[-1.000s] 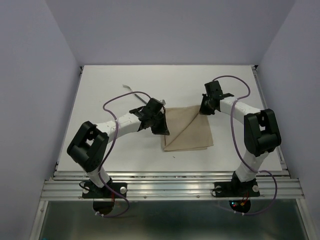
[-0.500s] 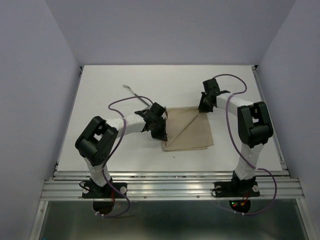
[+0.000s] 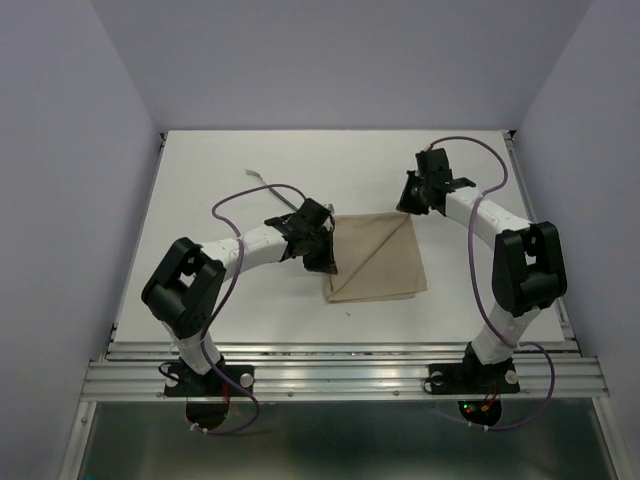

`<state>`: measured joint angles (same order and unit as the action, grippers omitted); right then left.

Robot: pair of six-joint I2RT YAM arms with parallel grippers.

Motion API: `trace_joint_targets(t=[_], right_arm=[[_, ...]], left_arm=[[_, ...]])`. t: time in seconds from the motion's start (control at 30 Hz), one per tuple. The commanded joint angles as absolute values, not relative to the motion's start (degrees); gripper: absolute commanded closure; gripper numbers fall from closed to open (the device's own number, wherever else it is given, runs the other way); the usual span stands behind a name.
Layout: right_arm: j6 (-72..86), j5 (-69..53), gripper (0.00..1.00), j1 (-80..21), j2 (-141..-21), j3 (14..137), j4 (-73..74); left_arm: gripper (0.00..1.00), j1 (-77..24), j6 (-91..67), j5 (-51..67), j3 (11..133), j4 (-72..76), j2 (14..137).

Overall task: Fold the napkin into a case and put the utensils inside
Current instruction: Fold the top corner of the square-folded napkin at the center of the board.

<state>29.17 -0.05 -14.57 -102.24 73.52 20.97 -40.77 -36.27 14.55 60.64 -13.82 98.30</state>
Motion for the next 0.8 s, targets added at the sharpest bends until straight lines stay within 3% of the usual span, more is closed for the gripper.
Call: trace_joint_targets(t=[0.0, 0.47, 0.77], right_arm=[[30.1, -2.5, 0.91, -14.8, -100.4, 70.8, 18.9], [31.1, -3.2, 0.92, -19.1, -104.6, 65.2, 16.1], [30.6, -4.0, 0.91, -21.4, -98.9, 65.6, 17.0]], left_arm=[[0.97, -41.1, -36.6, 14.3, 61.0, -13.9, 94.0], [0.98, -42.0, -37.4, 16.1, 54.8, -10.0, 98.0], [0.98, -42.2, -37.1, 14.4, 57.8, -14.6, 90.8]])
